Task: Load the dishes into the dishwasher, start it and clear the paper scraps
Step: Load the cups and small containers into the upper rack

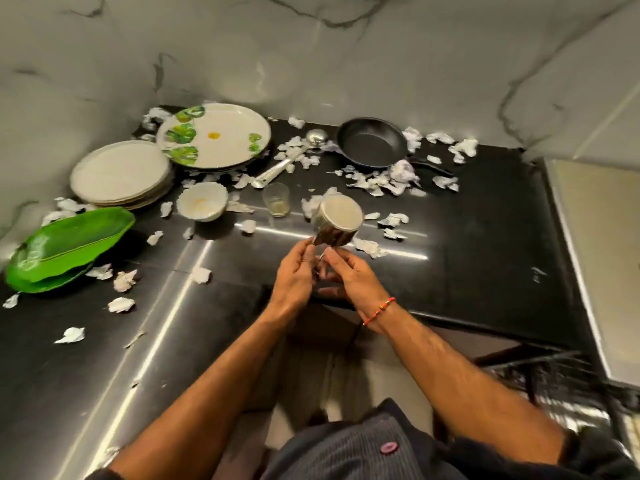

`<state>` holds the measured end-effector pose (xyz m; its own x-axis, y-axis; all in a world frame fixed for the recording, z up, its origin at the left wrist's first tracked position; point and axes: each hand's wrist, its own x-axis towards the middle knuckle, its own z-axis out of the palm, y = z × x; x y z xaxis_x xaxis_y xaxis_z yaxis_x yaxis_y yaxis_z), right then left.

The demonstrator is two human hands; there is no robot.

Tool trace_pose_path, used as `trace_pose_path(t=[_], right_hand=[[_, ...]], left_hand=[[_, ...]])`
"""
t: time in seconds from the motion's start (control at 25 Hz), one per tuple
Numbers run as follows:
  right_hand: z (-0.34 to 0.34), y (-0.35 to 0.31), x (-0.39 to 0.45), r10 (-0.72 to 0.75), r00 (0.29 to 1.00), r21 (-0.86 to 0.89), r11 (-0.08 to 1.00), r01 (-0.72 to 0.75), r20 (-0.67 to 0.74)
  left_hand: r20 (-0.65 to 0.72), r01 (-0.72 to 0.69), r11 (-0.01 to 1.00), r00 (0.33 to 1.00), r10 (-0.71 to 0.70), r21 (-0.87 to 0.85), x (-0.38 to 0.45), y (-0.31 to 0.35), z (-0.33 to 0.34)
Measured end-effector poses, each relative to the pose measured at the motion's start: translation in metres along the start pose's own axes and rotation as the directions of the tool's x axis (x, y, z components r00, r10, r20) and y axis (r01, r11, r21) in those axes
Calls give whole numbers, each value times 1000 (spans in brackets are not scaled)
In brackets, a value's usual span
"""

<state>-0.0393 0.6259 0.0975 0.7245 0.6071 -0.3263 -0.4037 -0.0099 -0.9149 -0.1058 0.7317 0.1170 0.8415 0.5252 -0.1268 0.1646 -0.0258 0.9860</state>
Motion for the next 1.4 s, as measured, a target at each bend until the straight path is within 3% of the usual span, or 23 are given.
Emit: trace_pose_path(t=[0.16,0.24,0.32,0.44,0.52,0.6,0.68,0.88,1.0,1.16,1.24,1.32,1.4], right_hand=[[-81,-1,-55,-84,934,82,989,120,-348],[-119,1,-86,-75,865,119,981,154,-496],[-167,4,-127,-47,775,169,966,196,-631],[-236,12,-196,-67,605,106,964,245,-793],[-276,28,-239,-112,516,16,972,236,-849],[-312,47,-277,-206,415,-179,978,103,-886],[-348,68,-317,-271,334,-302,953,-41,-903],[-421,107,-405,-279,93,-293,928,-232,-956],[-459,132,-438,-144,102,-153,984,-88,-984],[-489,162,-470,138,292,198,962,190,-946],[-500,175,-477,210,297,285,930,234,-931],[-518,185,-475,291,271,353,910,218,-918],[-549,192,-467,369,230,412,893,181,-901]], left_hand=[[361,-32,999,932,22,23,-25,-4,103],[478,-238,950,870,117,200,-28,-10,143],[620,-492,800,759,199,345,-41,-4,191],[754,-597,753,621,214,277,-76,13,267],[817,-517,833,556,153,196,-105,23,320],[864,-381,911,499,60,157,-137,29,375],[888,-320,926,458,-34,200,-175,29,433],[867,-138,916,401,-296,377,-249,13,554],[834,70,888,317,-452,455,-270,-8,605],[758,246,812,295,-582,529,-278,-42,657],[731,177,775,262,-631,606,-276,-53,674],[699,-25,716,245,-672,698,-274,-63,688],[684,-200,656,286,-671,728,-266,-73,704]])
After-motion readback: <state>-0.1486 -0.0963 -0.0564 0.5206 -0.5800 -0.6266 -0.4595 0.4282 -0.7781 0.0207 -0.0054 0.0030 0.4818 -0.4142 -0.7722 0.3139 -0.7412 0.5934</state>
